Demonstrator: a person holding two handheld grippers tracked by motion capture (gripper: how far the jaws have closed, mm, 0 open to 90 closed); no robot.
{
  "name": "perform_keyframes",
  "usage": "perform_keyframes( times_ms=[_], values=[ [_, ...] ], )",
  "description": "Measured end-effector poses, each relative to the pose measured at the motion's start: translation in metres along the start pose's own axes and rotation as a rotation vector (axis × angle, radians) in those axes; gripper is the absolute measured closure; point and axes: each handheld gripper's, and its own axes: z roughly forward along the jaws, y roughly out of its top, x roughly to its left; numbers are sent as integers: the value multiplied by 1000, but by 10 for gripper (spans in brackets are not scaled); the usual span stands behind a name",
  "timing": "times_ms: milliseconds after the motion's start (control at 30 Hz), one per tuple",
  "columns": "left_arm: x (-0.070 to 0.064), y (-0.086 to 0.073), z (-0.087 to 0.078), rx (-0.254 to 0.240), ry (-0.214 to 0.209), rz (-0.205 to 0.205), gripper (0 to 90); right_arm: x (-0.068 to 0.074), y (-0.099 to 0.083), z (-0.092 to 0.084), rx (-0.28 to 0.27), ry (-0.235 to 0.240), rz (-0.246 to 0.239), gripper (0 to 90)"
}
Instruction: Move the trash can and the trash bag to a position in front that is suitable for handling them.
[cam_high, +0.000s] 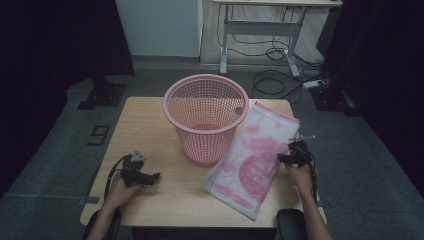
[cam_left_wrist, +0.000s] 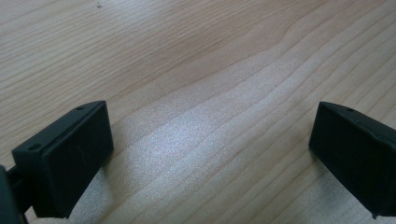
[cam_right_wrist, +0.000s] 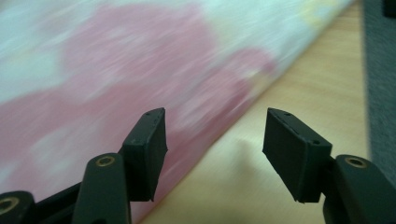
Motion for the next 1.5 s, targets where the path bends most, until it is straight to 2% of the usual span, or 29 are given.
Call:
perform_keyframes(
  times_ms=[67, 100, 167, 200, 233, 267, 400, 667, 733, 800, 933, 967, 1000, 1067, 1167, 1233, 1300, 1500],
  values=[
    [0, 0, 0, 0, 0, 0, 0, -7, 8, 12, 15, -17, 35, 394],
    [0, 0, 0, 0, 0, 0, 0, -9, 9, 18, 14, -12, 49, 445],
    [0, 0, 0, 0, 0, 0, 0, -9, 10, 26, 37, -12, 41, 634],
    [0, 0, 0, 0, 0, 0, 0, -7, 8, 29, 30, -26, 13, 734],
    [0, 0, 0, 0, 0, 0, 0, -7, 6, 28, 21, -18, -3, 812],
    [0, 0, 0, 0, 0, 0, 0, -7, 5, 27, 21, -9, -9, 851],
    [0, 0, 0, 1, 0, 1, 0, -7, -9, 15, 34, 1, -51, 872],
    [0, 0, 0, 0, 0, 0, 0, -20, -62, -30, 53, 30, -73, 869],
    [0, 0, 0, 0, -1, 0, 0, -21, -69, -39, 61, 30, -82, 831],
    [0, 0, 0, 0, -4, 3, 0, -19, -70, -46, 46, 21, -92, 679],
    [4, 3, 1, 17, -24, 23, 0, -11, -62, -53, -48, 17, -124, 360],
    [7, 6, 1, 32, -29, 31, 0, -8, -59, -53, -72, 25, -130, 309],
    [9, 8, 2, 37, -17, 27, 0, -4, -55, -53, -90, 44, -129, 255],
    [14, 14, 2, 20, -5, 16, 0, 3, -47, -51, -128, 74, -126, 140],
    [22, 29, -1, -29, -4, 5, 0, 14, -34, -47, -160, 127, -145, 81],
    [27, 41, -2, -48, -14, 1, 0, 22, -25, -43, -173, 141, -145, 0],
    [31, 55, -1, -63, -15, 9, 0, 29, -16, -39, -165, 154, -150, 0],
    [36, 97, 4, -97, 0, 40, 0, 48, 13, -28, -187, 183, -171, 0]
  ],
)
